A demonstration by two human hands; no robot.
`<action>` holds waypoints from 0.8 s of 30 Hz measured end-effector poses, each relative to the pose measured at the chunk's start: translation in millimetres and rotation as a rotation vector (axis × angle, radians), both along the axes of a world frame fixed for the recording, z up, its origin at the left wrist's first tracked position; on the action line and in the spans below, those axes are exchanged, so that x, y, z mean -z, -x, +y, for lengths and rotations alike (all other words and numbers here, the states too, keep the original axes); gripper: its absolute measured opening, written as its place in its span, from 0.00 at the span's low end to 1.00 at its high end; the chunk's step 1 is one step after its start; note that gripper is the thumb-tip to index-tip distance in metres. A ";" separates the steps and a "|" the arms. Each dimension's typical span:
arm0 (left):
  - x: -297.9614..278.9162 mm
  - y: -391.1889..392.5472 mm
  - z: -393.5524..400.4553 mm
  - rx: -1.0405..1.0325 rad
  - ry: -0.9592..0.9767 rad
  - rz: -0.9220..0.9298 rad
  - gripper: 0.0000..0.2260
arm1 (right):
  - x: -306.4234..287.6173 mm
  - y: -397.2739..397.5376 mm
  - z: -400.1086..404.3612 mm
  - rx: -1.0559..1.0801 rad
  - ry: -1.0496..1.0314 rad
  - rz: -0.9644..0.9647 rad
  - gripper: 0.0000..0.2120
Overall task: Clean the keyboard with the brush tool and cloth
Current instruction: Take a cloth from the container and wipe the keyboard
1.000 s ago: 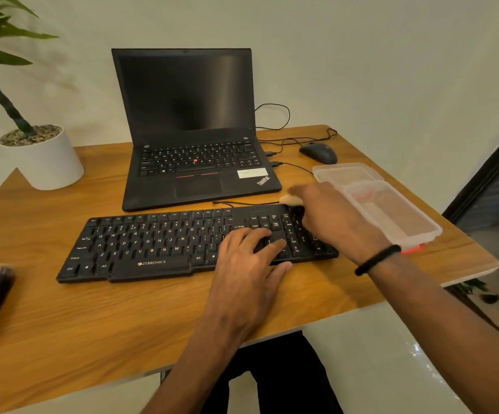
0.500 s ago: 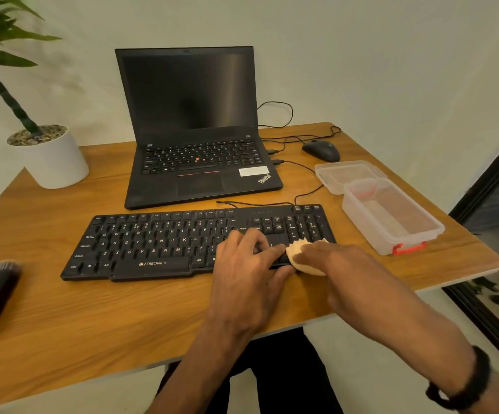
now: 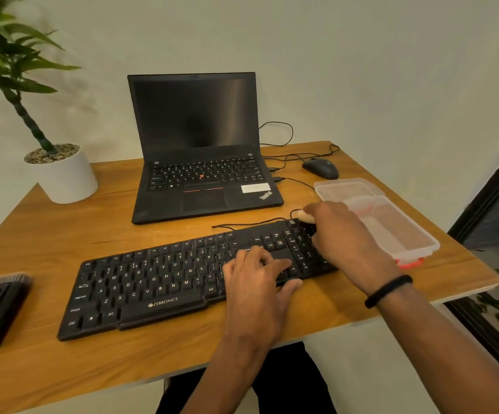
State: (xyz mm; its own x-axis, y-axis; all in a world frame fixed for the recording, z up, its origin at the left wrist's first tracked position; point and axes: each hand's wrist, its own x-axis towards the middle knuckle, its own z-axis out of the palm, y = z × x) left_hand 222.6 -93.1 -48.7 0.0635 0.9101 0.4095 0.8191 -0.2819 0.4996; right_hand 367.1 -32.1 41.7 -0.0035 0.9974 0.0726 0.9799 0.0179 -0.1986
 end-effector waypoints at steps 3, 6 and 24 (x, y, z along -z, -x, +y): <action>0.6 9.2 3.6 0.050 0.032 -0.042 0.22 | 15.5 9.6 1.2 -0.034 0.020 -0.095 0.21; 2.9 10.4 6.7 0.064 0.006 -0.038 0.21 | 19.6 20.2 -4.7 -0.089 -0.003 -0.155 0.19; 6.1 107.2 -22.5 -0.157 -0.017 0.090 0.36 | 6.7 25.6 21.3 -0.023 0.064 -0.134 0.16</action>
State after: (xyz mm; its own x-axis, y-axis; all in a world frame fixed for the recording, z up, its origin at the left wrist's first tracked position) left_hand 115.4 -115.6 -54.8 -0.0417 0.9046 0.4243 0.8952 -0.1548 0.4180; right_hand 341.6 -10.9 35.0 -0.0317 0.9995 0.0058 0.9972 0.0320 -0.0675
